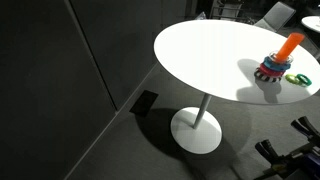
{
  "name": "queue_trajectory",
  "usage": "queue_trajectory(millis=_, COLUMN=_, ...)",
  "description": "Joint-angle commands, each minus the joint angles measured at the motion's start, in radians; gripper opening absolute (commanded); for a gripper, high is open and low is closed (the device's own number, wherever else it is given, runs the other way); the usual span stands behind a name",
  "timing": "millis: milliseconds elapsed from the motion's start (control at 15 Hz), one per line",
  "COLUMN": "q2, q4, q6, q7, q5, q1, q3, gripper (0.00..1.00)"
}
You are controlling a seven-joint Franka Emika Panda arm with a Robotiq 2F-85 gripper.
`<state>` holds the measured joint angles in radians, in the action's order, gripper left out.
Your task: Remove the colorless ring from the orange rod and put it on the table
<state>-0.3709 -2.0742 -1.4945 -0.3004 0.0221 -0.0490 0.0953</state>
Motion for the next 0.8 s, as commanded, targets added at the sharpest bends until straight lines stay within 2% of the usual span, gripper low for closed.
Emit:
queue_trajectory(millis=0, q2=0.001, q4=0.002, q6=0.002, q7=-0.003, q5=0.003, q1=0.012, q3=-0.010, gripper=1.00)
queue_trajectory(millis=733, q2=0.005, q4=-0.003, q6=-0.016, q7=-0.013, q5=-0.005, q1=0.015, q3=-0.006, gripper=1.00)
